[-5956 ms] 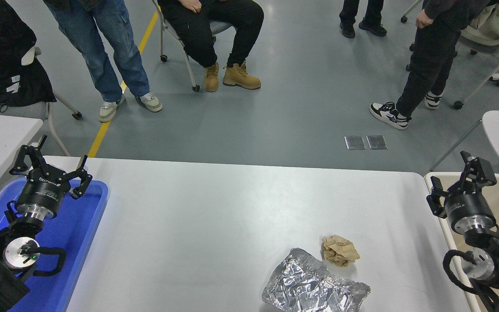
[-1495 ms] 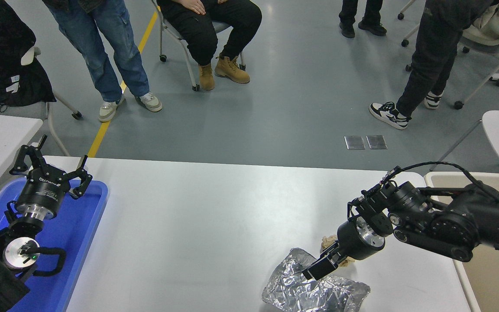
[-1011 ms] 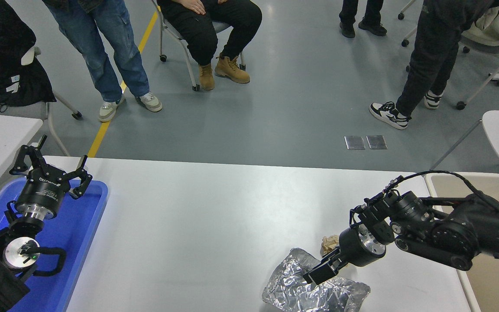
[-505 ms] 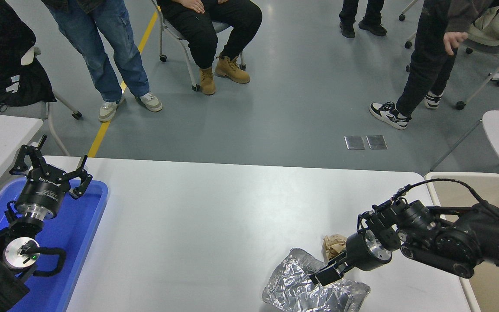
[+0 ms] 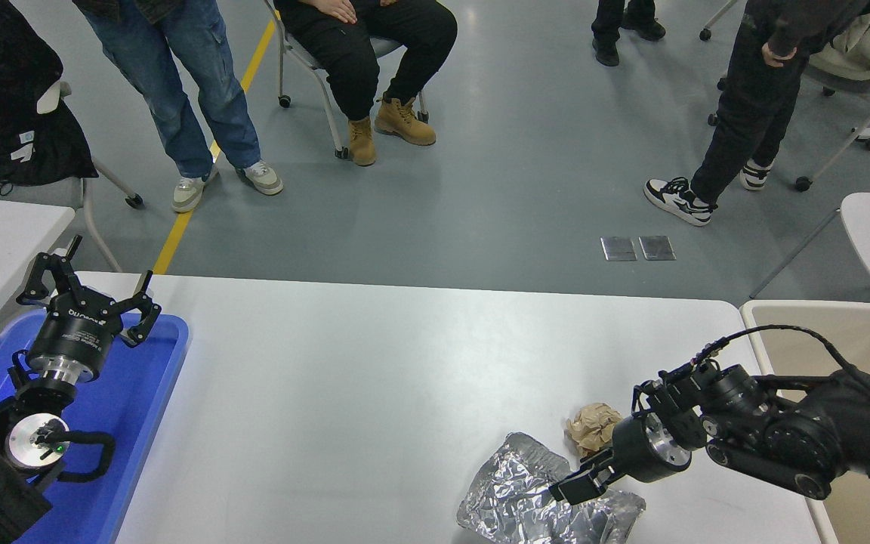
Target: Clean the table surface
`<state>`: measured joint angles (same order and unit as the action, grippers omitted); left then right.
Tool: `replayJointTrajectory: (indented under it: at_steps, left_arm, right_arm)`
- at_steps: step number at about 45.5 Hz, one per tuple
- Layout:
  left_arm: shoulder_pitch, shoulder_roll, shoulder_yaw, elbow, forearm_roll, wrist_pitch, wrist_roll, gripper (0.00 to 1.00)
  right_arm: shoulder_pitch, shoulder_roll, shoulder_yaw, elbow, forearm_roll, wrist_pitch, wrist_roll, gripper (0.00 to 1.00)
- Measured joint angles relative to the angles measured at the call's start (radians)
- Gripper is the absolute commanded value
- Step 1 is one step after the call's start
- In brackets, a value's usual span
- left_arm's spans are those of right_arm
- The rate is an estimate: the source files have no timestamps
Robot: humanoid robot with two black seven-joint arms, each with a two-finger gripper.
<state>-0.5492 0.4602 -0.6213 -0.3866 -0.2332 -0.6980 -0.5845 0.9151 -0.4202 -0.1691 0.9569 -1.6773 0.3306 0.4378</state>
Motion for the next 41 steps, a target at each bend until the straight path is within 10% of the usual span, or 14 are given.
replayJointTrajectory:
  at_steps: [7,41]
  left_arm:
    - [0.000,0.000,0.000,0.000,0.000,0.000,0.000,1.00]
    - [0.000,0.000,0.000,0.000,0.000,0.000,0.000,1.00]
  right_arm:
    - [-0.003,0.000,-0.002,-0.010,-0.004,-0.004,0.014,0.00]
    - [0.013,-0.004,-0.002,-0.017,-0.013,-0.009,0.100,0.00]
